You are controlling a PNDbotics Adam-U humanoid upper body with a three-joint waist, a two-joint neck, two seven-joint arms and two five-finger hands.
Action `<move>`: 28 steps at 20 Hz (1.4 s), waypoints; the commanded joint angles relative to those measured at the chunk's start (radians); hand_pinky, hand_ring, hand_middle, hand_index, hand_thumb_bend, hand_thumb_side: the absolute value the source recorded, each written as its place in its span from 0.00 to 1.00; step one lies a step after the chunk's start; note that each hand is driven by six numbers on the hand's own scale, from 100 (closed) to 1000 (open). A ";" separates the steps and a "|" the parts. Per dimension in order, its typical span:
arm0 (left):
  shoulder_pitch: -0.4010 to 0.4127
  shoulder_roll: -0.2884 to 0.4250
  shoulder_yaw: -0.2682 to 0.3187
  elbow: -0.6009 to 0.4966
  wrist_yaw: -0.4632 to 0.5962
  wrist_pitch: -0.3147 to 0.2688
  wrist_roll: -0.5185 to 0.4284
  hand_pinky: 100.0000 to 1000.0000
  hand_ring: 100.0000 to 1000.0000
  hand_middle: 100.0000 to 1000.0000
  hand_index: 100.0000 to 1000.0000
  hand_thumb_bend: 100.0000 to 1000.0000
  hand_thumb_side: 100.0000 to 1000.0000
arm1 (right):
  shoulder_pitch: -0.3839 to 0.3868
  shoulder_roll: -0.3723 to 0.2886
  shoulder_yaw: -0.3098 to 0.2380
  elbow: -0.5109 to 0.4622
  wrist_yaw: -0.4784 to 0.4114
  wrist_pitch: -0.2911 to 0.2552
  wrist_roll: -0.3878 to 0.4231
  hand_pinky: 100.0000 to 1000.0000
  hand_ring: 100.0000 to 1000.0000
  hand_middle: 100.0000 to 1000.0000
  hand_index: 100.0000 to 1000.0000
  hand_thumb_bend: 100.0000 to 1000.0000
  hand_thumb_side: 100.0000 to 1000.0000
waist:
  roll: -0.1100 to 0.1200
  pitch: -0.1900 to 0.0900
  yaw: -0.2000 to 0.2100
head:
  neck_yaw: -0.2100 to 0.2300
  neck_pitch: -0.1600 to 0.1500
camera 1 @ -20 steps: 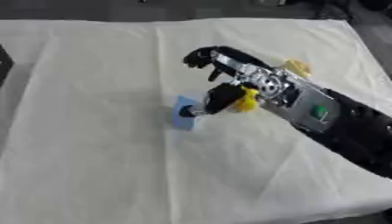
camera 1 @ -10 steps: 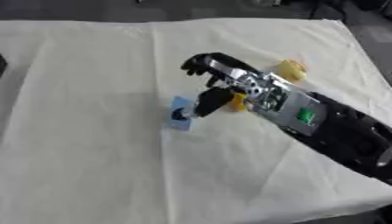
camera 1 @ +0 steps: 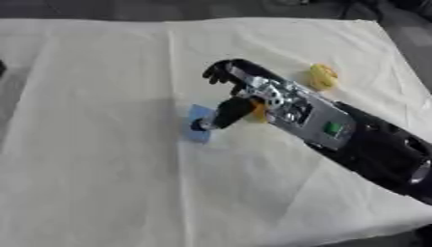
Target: Pick up the objects with one hand, pass them to the other hand, and then place them into the box on the other side of the table.
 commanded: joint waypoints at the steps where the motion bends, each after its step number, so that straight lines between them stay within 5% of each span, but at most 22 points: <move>1: -0.021 0.018 0.016 -0.011 0.003 -0.002 0.008 0.70 0.78 0.73 0.83 0.06 0.61 | -0.006 -0.010 -0.005 -0.014 0.006 0.018 0.004 0.73 0.88 0.74 0.82 0.60 0.11 | -0.007 0.007 0.003 | -0.008 -0.002; 28: -0.011 0.014 0.026 -0.020 0.027 -0.012 0.039 0.71 0.79 0.72 0.82 0.04 0.62 | 0.032 -0.001 -0.022 0.006 -0.014 0.051 -0.020 0.75 0.87 0.66 0.77 0.50 0.09 | -0.006 0.052 0.000 | -0.015 -0.002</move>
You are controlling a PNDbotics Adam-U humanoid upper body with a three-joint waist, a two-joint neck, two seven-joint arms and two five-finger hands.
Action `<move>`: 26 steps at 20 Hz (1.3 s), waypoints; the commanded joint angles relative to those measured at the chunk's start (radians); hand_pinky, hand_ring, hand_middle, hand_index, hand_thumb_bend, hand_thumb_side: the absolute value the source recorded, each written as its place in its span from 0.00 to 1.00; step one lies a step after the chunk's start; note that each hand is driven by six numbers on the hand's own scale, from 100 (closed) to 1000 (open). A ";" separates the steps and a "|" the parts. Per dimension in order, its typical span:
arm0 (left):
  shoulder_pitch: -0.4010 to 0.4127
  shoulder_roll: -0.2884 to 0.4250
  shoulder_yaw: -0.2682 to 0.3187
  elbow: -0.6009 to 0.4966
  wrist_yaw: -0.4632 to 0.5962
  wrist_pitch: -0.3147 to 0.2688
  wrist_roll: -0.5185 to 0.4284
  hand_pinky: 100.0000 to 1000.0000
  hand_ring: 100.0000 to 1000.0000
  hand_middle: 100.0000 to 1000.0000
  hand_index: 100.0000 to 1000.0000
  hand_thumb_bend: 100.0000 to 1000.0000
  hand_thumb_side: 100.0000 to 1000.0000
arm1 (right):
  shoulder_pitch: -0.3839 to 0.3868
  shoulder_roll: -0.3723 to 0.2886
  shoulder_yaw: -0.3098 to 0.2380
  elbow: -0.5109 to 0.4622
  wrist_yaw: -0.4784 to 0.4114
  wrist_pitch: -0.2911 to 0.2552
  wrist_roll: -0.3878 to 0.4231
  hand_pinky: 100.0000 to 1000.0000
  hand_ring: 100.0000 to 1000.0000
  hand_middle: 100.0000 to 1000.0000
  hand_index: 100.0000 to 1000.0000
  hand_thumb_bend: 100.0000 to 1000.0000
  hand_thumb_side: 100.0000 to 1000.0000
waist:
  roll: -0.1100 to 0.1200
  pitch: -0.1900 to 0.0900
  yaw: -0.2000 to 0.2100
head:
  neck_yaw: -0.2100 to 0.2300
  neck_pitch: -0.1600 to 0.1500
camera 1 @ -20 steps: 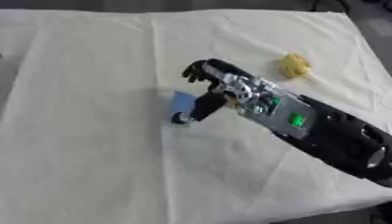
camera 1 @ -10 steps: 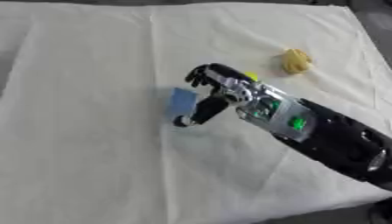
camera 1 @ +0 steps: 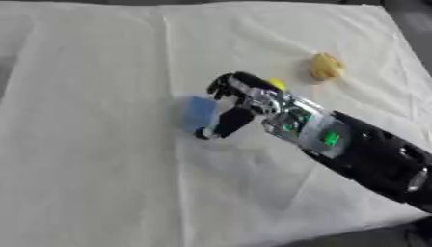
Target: Pick up the objects with one hand, pass them to the other hand, and then place them into the box on the other side of the table.
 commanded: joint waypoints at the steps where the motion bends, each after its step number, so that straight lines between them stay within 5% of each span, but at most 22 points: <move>1: -0.011 0.015 0.017 -0.014 0.004 -0.002 0.004 0.71 0.79 0.72 0.82 0.04 0.62 | -0.012 -0.009 -0.014 0.002 -0.020 0.001 -0.020 0.75 0.87 0.66 0.77 0.50 0.09 | -0.006 0.004 0.002 | -0.008 -0.002; 16: -0.011 0.013 0.024 -0.023 0.013 -0.008 0.009 0.71 0.79 0.72 0.82 0.01 0.63 | -0.033 0.004 -0.003 0.043 -0.089 0.001 -0.087 0.74 0.84 0.62 0.74 0.42 0.00 | -0.007 0.032 0.025 | -0.027 -0.002; 26: -0.004 0.014 0.025 -0.023 0.015 -0.010 0.010 0.71 0.79 0.72 0.82 0.00 0.64 | -0.035 -0.002 -0.012 0.004 -0.152 0.001 -0.160 0.68 0.74 0.44 0.56 0.31 0.00 | -0.004 0.029 0.024 | -0.025 -0.002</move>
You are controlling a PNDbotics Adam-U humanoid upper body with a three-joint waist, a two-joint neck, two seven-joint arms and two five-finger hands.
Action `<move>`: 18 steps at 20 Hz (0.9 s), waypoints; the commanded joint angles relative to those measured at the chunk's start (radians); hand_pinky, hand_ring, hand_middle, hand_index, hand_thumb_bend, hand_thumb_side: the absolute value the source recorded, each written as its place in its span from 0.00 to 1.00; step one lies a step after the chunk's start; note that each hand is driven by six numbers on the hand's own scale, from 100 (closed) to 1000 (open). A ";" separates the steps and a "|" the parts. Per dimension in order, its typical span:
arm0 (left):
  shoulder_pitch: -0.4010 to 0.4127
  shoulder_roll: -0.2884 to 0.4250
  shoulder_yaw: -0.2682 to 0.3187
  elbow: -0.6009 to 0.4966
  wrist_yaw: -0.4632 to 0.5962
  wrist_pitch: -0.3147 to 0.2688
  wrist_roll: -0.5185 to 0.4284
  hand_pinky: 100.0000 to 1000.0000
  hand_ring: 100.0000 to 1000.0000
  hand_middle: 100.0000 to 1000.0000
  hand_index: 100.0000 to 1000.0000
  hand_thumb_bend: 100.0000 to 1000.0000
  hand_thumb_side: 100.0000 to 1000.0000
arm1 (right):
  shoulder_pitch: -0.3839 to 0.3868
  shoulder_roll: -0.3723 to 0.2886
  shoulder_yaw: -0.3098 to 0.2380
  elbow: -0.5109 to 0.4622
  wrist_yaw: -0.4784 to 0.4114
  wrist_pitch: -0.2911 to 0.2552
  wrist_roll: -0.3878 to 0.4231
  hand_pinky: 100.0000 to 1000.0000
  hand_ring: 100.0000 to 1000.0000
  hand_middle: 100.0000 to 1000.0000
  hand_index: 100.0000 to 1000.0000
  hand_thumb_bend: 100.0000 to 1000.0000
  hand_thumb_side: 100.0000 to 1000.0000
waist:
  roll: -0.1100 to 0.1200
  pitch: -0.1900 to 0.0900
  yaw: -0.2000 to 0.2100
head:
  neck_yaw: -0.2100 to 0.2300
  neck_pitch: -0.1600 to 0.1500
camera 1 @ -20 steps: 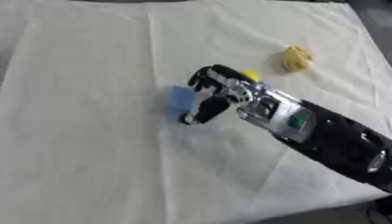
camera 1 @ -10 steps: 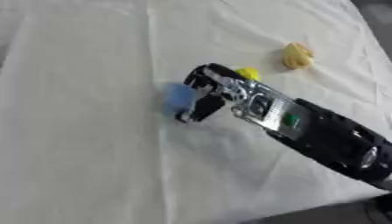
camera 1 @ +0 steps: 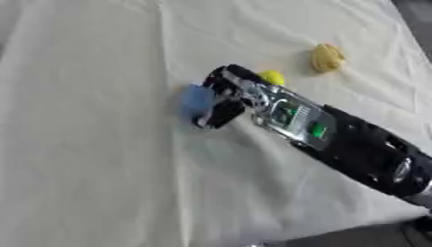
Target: Pick up the objects with one hand, pass them to the other hand, and then place them into the box on the other side of the table.
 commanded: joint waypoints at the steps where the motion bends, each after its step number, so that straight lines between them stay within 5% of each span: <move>1: -0.007 0.022 0.017 -0.015 0.005 -0.002 0.003 0.71 0.79 0.72 0.82 0.00 0.64 | -0.007 -0.020 -0.007 -0.035 -0.032 0.002 -0.025 0.68 0.74 0.44 0.55 0.30 0.00 | -0.004 -0.008 0.002 | 0.000 -0.002; 10: 0.008 0.027 0.018 -0.014 0.004 -0.001 -0.003 0.72 0.79 0.71 0.81 0.00 0.63 | -0.002 -0.041 -0.034 -0.052 -0.039 -0.032 -0.010 0.63 0.72 0.43 0.54 0.29 0.00 | 0.007 -0.041 -0.018 | 0.015 -0.002; 18: 0.001 0.031 0.008 -0.017 0.003 0.011 -0.034 0.72 0.79 0.72 0.81 0.00 0.60 | 0.016 -0.062 -0.103 -0.052 -0.061 -0.183 -0.053 0.56 0.73 0.43 0.55 0.23 0.00 | 0.043 -0.067 -0.055 | 0.063 -0.002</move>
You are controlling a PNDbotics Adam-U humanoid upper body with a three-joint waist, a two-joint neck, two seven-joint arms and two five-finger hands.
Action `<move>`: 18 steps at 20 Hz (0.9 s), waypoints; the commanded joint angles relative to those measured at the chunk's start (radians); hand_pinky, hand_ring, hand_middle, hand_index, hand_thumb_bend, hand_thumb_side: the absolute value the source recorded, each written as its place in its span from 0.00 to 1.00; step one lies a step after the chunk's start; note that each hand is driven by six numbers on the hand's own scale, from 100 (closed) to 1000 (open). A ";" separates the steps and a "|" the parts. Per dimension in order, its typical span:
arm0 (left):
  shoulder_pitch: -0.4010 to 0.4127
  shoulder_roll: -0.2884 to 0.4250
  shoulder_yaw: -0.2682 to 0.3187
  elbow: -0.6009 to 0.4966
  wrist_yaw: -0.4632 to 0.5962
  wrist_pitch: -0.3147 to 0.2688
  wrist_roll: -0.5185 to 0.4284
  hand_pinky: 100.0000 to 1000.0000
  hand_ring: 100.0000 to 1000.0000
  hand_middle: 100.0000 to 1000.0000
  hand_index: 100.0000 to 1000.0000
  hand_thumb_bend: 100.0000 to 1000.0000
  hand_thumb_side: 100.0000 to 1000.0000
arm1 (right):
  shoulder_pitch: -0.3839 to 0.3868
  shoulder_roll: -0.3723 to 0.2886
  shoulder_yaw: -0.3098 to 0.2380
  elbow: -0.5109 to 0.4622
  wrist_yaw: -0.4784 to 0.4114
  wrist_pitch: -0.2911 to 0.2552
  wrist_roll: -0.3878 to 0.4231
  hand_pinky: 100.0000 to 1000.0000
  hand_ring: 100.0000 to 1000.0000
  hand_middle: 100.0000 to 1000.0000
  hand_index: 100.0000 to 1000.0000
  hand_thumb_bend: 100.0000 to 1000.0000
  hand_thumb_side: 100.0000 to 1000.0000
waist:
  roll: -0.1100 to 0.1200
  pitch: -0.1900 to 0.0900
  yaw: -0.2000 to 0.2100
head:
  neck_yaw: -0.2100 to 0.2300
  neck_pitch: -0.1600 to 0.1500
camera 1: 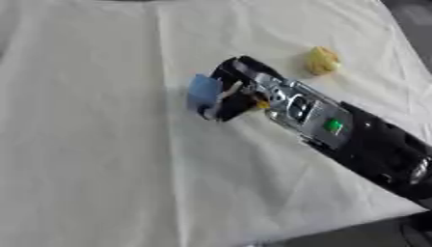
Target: Pick up the objects with one hand, pass them to the other hand, and then place them into the box on the other side of the table.
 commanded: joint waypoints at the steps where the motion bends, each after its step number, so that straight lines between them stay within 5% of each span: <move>1: -0.030 0.029 0.003 -0.019 0.000 0.006 -0.023 0.72 0.79 0.72 0.81 0.00 0.60 | -0.007 -0.038 -0.029 -0.020 -0.012 -0.072 -0.020 0.56 0.73 0.43 0.55 0.23 0.00 | 0.029 -0.040 -0.003 | 0.019 -0.002; 10: -0.180 0.018 -0.099 -0.052 -0.058 0.077 -0.205 0.73 0.79 0.73 0.82 0.03 0.53 | -0.011 -0.058 -0.025 -0.020 -0.063 -0.281 -0.060 0.53 0.73 0.44 0.56 0.16 0.00 | 0.070 -0.057 -0.009 | 0.054 -0.002; 18: -0.343 -0.047 -0.226 -0.092 -0.108 0.224 -0.454 0.75 0.79 0.74 0.85 0.11 0.54 | -0.008 -0.066 -0.009 -0.020 -0.112 -0.432 -0.059 0.52 0.74 0.44 0.55 0.12 0.00 | 0.091 -0.069 -0.003 | 0.080 -0.022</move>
